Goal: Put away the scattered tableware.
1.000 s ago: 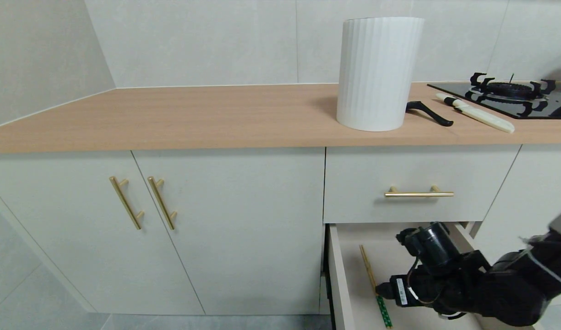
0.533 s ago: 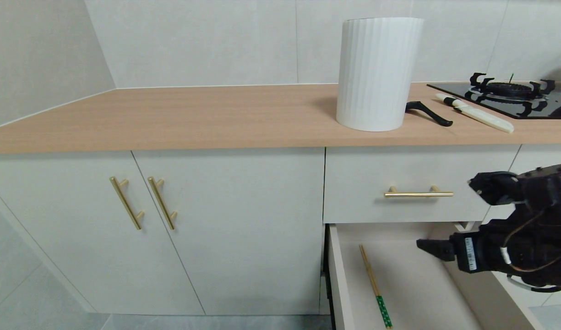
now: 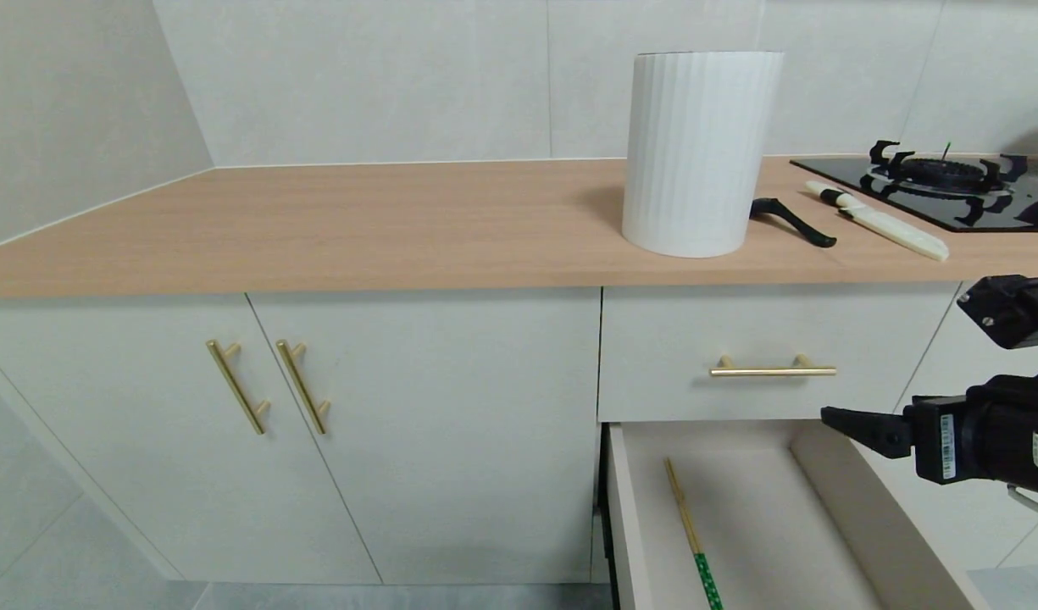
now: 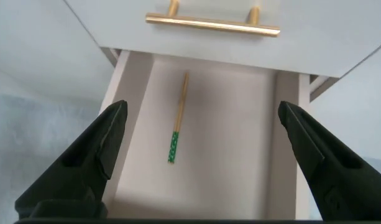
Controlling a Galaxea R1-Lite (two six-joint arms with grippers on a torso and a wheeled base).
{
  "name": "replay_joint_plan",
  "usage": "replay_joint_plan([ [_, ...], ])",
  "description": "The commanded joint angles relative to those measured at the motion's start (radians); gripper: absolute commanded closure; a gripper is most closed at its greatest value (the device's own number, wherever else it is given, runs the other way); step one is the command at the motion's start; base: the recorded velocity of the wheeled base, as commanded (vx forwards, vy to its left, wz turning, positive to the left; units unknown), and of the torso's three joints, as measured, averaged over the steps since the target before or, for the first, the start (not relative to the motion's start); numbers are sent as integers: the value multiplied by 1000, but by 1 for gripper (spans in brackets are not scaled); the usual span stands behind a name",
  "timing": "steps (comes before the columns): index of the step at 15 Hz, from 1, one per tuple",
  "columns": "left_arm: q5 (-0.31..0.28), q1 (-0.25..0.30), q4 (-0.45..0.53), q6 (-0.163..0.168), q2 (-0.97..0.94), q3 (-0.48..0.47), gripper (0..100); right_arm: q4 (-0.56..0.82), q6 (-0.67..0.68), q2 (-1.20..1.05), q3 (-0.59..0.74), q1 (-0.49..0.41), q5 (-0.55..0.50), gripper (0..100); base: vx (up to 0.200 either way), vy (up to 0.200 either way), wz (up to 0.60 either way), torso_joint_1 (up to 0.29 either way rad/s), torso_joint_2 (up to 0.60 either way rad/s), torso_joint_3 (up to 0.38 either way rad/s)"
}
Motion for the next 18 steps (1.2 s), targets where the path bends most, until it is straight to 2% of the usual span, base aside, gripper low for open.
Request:
replay_joint_plan([
  [1,0,0,-1,0,0,0,0,-3,-1,-12,3,0,-1,0,0,0,0,193,-417,-295],
  [12,0,0,-1,0,0,0,0,-3,-3,-2,12,0,4,0,0,0,0,187,-493,-287],
  [16,0,0,-1,0,0,0,0,-21,-18,21,8,-4,6,0,0,0,0,84,-184,-104],
  [18,0,0,-1,0,0,0,0,-167,-113,135,-45,-115,56,0,0,0,0,0,0,0],
])
